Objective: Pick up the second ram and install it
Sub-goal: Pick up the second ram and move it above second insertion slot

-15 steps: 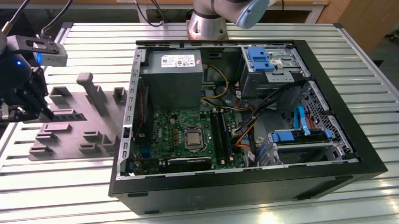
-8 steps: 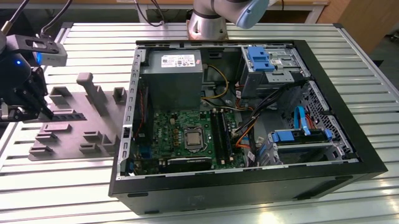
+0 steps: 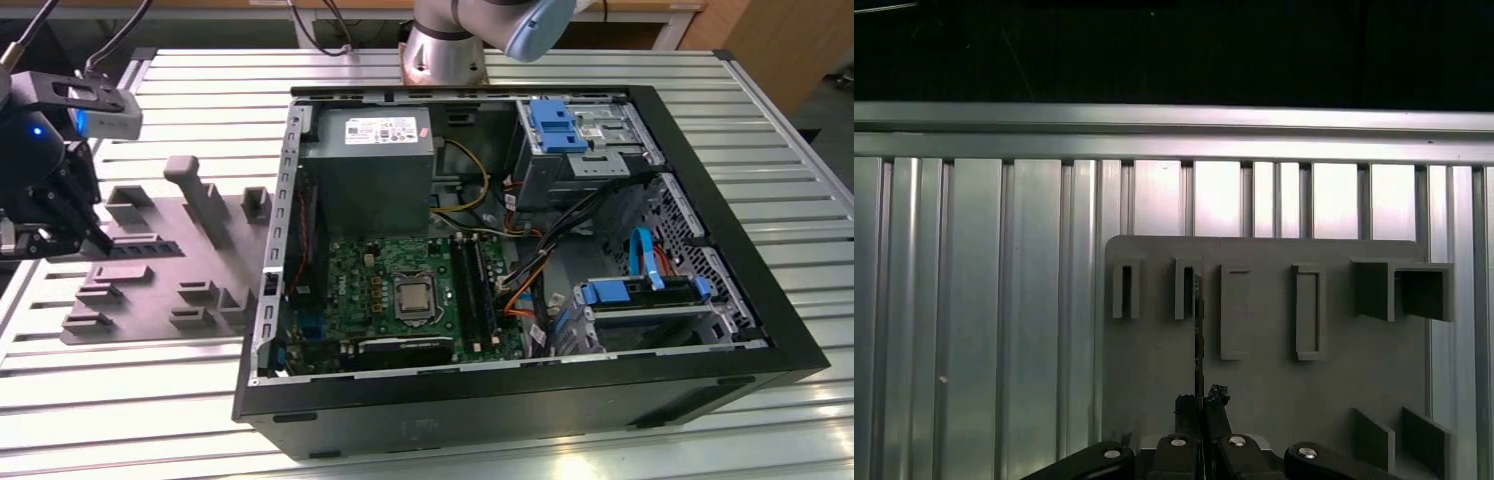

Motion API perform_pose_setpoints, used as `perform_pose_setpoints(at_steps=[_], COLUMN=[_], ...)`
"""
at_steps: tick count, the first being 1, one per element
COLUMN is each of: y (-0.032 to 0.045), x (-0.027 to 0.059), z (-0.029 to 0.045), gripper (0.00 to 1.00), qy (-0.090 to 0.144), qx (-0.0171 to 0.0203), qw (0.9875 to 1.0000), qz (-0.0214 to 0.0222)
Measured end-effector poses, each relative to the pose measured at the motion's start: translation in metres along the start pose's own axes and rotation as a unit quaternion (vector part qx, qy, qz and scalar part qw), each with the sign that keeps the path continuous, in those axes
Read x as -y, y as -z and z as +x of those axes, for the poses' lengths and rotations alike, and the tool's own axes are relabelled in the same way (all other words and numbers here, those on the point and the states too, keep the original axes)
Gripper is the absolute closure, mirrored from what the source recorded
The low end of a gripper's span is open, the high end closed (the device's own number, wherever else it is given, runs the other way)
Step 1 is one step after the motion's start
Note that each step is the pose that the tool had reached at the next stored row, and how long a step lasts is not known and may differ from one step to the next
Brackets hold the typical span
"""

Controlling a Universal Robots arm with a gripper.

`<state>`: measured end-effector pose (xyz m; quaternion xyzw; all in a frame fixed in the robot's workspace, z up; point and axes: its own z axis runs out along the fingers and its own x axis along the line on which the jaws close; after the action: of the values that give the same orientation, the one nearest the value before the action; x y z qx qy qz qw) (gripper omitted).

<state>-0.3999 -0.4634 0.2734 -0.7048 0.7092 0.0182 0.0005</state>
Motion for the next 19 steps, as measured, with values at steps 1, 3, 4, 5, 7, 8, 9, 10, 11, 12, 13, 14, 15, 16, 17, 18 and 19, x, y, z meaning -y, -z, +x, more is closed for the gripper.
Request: perform_pose_setpoints(at_steps=[1, 3, 4, 5, 7, 8, 9, 10, 11, 12, 13, 14, 15, 16, 17, 18, 19], y=[0.0004, 0.0015, 0.0021, 0.0028, 0.0034, 0.0038, 0.0042, 0.0045, 0.0048, 0.0051, 0.0054, 0.0057, 0.0059, 0.0060, 0.0064, 0.0068, 0.0072], x=[0.0000, 0.0000, 0.0000, -0.0001, -0.0001, -0.0001, -0.0001, -0.0001, -0.0001, -0.0001, -0.0001, -0.0001, -0.0001, -0.0001, -0.0002, -0.0002, -0.0002], z=[0.0000, 0.0000, -0.0001, -0.0001, -0.0001, -0.0001, -0.0001, -0.0001, -0.0002, -0.0001, -0.0002, -0.0002, -0.0002, -0.0002, -0.0002, -0.0002, -0.0002], gripper=[0.86, 0.86, 0.86, 0.86, 0.86, 0.86, 0.86, 0.86, 0.86, 0.86, 0.86, 0.86, 0.86, 0.86, 0.86, 0.86, 0.86], qy=[0.000, 0.000, 0.000, 0.000, 0.000, 0.000, 0.000, 0.000, 0.000, 0.000, 0.000, 0.000, 0.000, 0.000, 0.000, 0.000, 0.000], qx=[0.0000, 0.0000, 0.0000, 0.0000, 0.0001, 0.0001, 0.0000, 0.0000, 0.0001, 0.0000, 0.0000, 0.0001, 0.0001, 0.0000, 0.0000, 0.0000, 0.0000], qw=[1.0000, 1.0000, 1.0000, 1.0000, 1.0000, 1.0000, 1.0000, 1.0000, 1.0000, 1.0000, 1.0000, 1.0000, 1.0000, 1.0000, 1.0000, 1.0000, 1.0000], qz=[0.0000, 0.0000, 0.0000, 0.0000, 0.0001, 0.0001, 0.0000, 0.0001, 0.0001, 0.0000, 0.0000, 0.0001, 0.0001, 0.0001, 0.0000, 0.0000, 0.0000])
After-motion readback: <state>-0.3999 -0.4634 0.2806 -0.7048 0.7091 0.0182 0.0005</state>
